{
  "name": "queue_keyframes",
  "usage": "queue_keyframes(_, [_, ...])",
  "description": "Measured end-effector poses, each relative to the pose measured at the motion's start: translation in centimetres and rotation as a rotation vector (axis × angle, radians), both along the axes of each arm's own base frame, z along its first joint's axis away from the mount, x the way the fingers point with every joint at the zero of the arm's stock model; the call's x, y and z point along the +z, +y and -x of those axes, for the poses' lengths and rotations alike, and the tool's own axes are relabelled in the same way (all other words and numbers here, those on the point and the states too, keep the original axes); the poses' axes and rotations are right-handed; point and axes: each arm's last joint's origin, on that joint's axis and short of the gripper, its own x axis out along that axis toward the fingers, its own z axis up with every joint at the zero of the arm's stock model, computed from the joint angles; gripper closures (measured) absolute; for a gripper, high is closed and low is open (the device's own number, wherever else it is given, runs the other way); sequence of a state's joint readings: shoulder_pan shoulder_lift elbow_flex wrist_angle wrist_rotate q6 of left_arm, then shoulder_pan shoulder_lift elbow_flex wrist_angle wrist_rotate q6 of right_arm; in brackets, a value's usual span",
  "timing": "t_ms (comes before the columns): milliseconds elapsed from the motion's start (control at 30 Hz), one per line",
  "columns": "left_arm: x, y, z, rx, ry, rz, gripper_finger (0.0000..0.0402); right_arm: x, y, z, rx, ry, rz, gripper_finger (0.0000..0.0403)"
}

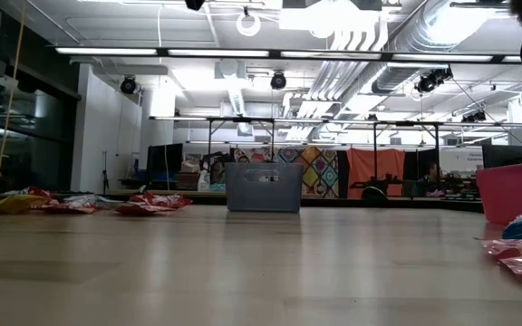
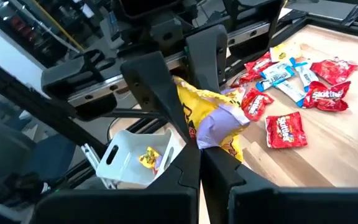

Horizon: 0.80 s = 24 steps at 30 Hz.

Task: Sort candy
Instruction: Put the yellow candy pack into the gray bin

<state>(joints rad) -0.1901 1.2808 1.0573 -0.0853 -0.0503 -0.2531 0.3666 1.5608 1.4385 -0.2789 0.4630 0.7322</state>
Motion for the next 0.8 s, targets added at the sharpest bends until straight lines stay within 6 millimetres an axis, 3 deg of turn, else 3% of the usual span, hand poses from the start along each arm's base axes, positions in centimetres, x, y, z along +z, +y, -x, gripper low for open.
queue_keyframes(233, [0.0,-0.1,0.0,0.001,0.000,0.002,0.0376,0.1,-0.1,-0.1,-0.006,-0.011,-0.058,0.0381])
queue_keyframes(600, [0.2,0.0,0.1,0.011,-0.006,0.003,0.0382,2.7,-0.3,0.5,0.097,0.042,0.063,0.0188])
queue_keyframes(667, [0.2,0.1,0.4,0.010,0.015,-0.008,0.0382,3.4,-0.7,0.8,0.106,0.090,0.094,0.0167])
queue_keyframes(800, [0.5,0.6,2.9,0.012,0.122,-0.024,0.0382,4.7,-1.4,1.8,0.091,0.173,0.117,0.0150])
